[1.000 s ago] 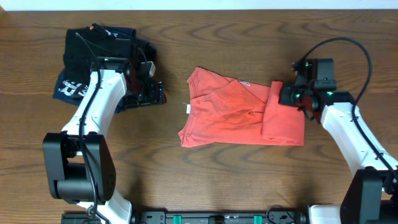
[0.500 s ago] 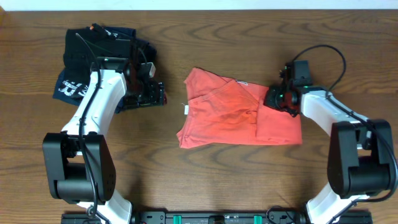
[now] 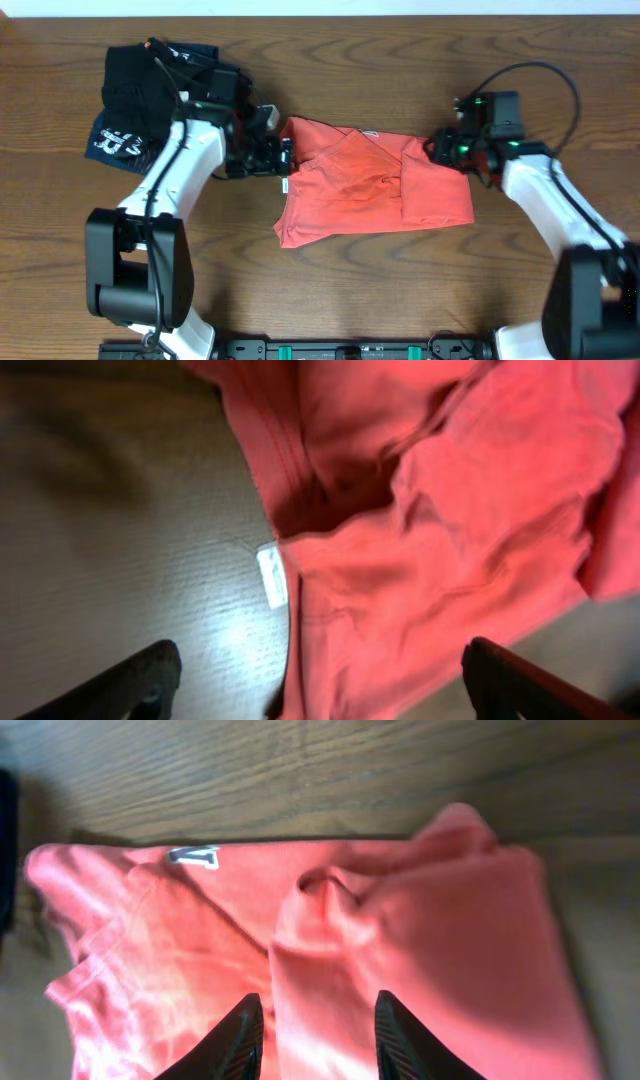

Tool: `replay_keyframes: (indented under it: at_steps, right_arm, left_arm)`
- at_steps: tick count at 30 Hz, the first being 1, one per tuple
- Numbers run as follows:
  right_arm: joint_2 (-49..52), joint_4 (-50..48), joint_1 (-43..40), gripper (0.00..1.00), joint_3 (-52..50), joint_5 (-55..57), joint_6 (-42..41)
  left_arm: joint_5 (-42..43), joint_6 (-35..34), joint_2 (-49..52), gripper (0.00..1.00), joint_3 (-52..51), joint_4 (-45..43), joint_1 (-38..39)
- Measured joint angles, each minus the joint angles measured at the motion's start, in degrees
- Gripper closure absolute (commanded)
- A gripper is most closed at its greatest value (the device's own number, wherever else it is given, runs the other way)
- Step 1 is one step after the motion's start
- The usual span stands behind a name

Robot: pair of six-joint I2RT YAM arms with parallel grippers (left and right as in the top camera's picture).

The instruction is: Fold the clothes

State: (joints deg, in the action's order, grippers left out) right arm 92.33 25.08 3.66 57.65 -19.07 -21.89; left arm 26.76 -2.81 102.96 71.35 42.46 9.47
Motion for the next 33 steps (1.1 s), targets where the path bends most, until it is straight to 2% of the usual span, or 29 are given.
replay_keyframes:
  at_steps: [4, 8, 15, 19, 21, 24, 28, 33]
  right_arm:
    - [-2.91, 7.23, -0.2, 0.66, 0.02, 1.38, 2.25]
    - [-2.23, 12.44, -0.22, 0.74, -0.15, 4.79, 3.48]
    - [1.33, 12.04, -0.2, 0.89, -0.17, 7.39, 4.57]
    - [4.04, 11.85, -0.22, 0.93, -0.17, 7.67, 4.59]
    - [5.88, 11.63, -0.2, 0.94, -0.17, 7.78, 4.59]
    - [7.96, 11.45, -0.2, 0.95, -0.2, 8.04, 4.59]
    - [8.76, 11.26, -0.22, 0.96, -0.17, 8.04, 4.59]
    - [8.76, 11.17, -0.22, 0.97, -0.17, 8.09, 4.59]
  left_arm:
    - [-0.17, -3.65, 0.02, 0.03, -7.04, -7.5, 0.07]
    - [-0.15, -5.73, 0.2, 0.03, -11.91, -13.33, 0.24]
    - [-0.02, -6.62, 2.36, 0.03, -11.52, -20.46, 3.48]
    - [0.35, -7.96, 4.35, 0.04, -9.75, -22.45, 5.66]
    - [0.76, -9.16, 5.14, 0.09, -9.09, -23.17, 6.23]
    - [1.88, -10.23, 5.9, 0.23, -8.79, -24.06, 6.27]
    - [4.63, -11.23, 7.15, 0.57, -8.92, -25.24, 6.34]
    - [8.37, -12.26, 8.26, 0.76, -9.62, -24.83, 7.32]
